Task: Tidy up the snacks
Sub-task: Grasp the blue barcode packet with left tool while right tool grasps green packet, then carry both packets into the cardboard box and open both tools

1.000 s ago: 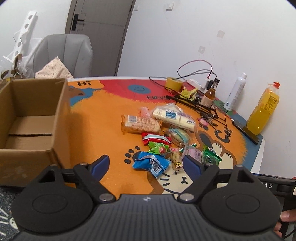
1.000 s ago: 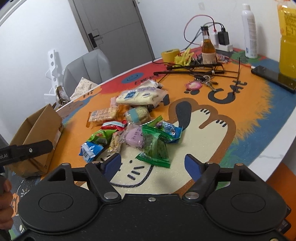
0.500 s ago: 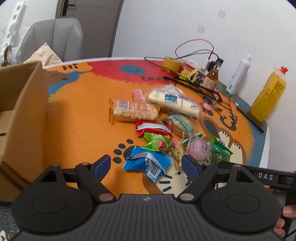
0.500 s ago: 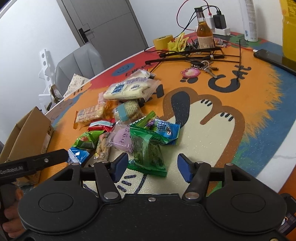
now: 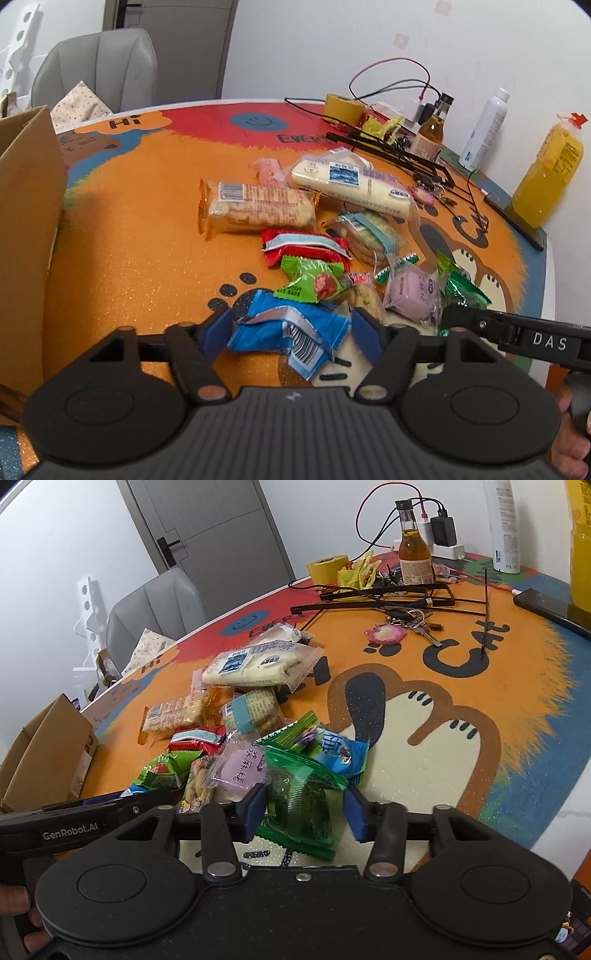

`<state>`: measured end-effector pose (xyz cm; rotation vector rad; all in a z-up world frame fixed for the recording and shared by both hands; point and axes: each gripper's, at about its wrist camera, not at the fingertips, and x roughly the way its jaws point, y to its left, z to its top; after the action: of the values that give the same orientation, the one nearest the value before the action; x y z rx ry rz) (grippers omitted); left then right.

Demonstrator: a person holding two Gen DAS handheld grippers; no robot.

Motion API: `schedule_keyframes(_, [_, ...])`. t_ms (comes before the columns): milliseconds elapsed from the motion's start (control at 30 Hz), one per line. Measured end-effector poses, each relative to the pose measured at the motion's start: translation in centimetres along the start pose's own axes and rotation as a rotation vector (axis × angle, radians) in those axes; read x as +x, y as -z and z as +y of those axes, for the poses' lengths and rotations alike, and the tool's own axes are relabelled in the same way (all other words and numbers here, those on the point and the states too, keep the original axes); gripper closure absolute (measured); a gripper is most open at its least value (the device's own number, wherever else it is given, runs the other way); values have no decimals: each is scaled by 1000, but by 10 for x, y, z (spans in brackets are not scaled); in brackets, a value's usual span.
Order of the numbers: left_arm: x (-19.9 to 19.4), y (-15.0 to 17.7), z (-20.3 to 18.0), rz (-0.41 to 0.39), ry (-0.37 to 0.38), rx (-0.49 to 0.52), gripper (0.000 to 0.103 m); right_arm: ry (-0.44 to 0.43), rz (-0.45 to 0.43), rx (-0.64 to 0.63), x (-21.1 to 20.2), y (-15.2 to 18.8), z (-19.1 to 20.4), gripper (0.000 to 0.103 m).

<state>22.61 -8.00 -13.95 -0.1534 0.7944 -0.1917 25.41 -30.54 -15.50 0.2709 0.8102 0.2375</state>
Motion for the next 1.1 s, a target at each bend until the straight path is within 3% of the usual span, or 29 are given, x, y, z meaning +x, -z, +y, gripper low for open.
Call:
schedule_keyframes(67, [-1,1,-1,-8,1,-1,42,-7,1,10,0,0,-1,74])
schedule_keyframes(267, [-11,0,-3,-32,29,-13,65,-27,4,7,-6,4,5,75])
schedule_keyframes(433, [-20,1,-3,-39,43,-15,76,-39,-11,6,-14,4,10,76])
schedule_keyframes(1100, [-65,-4,14,-131,42,-27,79,-96,-49,-23,-23,-3,48,76])
